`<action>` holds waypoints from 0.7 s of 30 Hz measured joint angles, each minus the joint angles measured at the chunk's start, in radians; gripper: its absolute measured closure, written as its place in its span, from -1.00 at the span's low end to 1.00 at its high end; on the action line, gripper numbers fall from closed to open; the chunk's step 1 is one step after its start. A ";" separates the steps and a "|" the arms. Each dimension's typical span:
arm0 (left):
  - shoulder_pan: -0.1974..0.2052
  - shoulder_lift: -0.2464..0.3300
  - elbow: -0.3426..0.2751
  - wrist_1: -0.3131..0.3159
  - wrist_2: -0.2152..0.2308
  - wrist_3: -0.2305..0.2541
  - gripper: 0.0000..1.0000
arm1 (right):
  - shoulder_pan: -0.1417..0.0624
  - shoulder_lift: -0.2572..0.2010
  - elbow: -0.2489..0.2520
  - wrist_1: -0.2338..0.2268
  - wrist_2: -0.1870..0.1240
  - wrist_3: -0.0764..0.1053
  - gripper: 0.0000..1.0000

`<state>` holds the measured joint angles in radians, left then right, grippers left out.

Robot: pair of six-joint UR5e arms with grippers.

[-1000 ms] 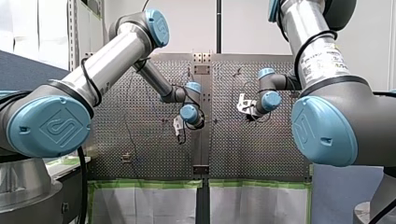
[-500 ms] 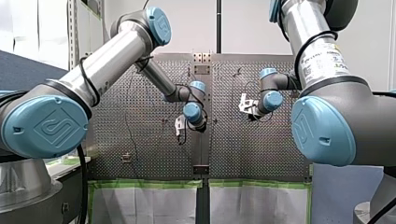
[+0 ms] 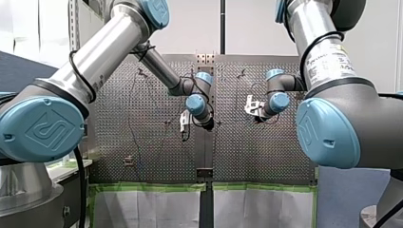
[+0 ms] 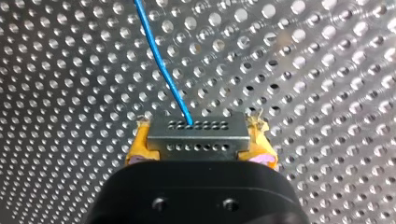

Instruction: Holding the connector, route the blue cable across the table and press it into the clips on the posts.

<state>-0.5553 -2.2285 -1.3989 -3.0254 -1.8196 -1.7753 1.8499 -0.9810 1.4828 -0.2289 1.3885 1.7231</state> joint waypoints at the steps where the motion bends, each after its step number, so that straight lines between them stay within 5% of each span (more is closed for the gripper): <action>1: -0.005 0.006 -0.007 -0.001 0.000 0.001 -1.00 | -0.003 -0.002 0.000 0.000 0.000 0.000 1.00; 21: -0.150 0.026 -0.054 0.042 -0.113 -0.065 -1.00 | -0.042 -0.064 0.000 0.004 -0.004 0.007 1.00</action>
<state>-0.7049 -2.2025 -1.4527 -2.9837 -1.9330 -1.8401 1.8076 -1.0452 1.4829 -0.2251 1.3840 1.7301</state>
